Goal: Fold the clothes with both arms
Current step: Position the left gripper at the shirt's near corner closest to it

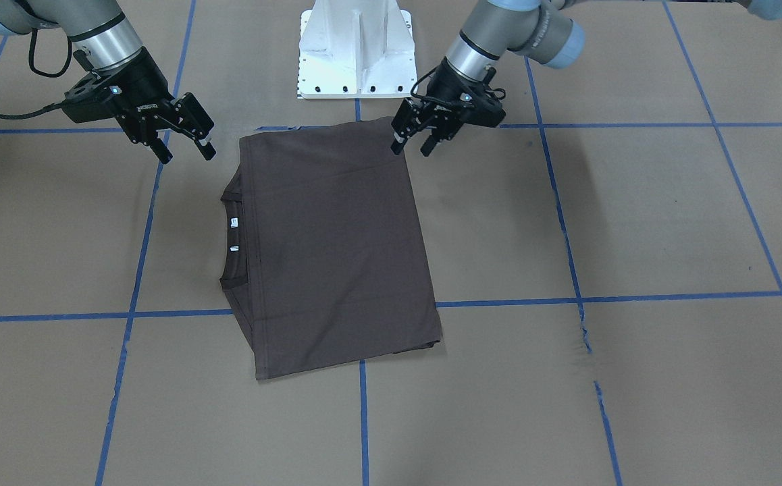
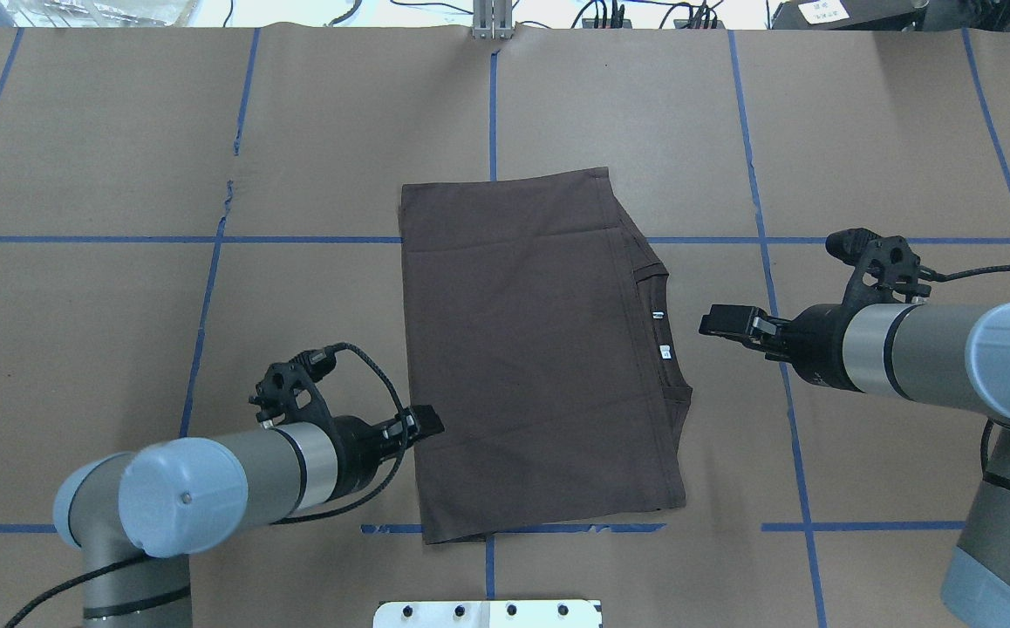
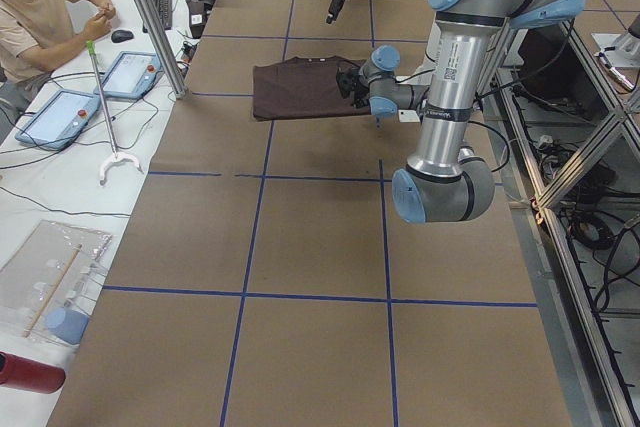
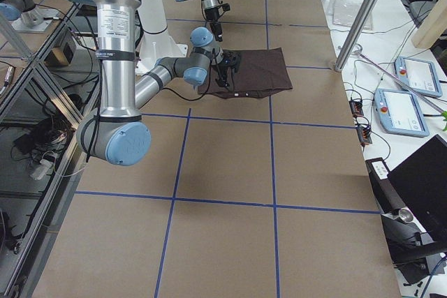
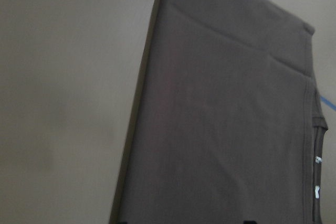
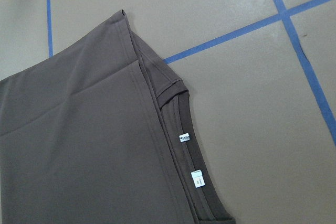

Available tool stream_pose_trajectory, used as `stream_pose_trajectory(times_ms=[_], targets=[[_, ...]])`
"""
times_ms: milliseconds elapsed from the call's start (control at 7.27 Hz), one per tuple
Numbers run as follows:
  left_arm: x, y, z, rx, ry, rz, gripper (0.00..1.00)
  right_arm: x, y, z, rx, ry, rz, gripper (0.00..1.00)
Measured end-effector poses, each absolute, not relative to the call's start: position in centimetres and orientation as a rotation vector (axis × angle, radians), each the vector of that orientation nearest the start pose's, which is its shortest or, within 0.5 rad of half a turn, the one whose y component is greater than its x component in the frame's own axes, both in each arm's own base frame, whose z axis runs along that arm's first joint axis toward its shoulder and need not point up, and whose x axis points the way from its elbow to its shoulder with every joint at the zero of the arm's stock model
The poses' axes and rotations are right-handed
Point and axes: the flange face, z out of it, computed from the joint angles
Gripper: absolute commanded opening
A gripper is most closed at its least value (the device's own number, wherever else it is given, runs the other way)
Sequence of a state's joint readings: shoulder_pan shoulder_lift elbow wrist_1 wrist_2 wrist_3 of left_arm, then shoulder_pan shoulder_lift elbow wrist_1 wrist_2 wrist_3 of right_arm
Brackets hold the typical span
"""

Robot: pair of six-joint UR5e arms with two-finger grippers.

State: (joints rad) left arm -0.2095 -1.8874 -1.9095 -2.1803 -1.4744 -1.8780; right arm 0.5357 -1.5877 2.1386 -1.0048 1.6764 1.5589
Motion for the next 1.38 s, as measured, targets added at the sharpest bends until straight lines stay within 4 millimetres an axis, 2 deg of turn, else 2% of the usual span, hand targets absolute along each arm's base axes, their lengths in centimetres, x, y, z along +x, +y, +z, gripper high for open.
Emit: stream_pose_trajectory(times_ms=[275,550,825,1376], targets=[[55.0,-21.9,26.9,-0.031,1.218,-0.518,0.63,-33.2,-34.1,33.7,0.213,-1.106,0.411,1.00],[56.2,-19.7,26.9,-0.056,1.189,-0.505,0.62,-33.2,-34.1,33.7,0.214,-1.105,0.412,1.00],[56.9,-18.6,26.9,-0.067,1.179,-0.491,0.59,-33.2,-34.1,33.7,0.215,-1.106,0.412,1.00],[57.3,-18.3,27.1,-0.069,1.173,-0.485,0.59,-33.1,-34.2,33.7,0.215,-1.105,0.413,1.00]])
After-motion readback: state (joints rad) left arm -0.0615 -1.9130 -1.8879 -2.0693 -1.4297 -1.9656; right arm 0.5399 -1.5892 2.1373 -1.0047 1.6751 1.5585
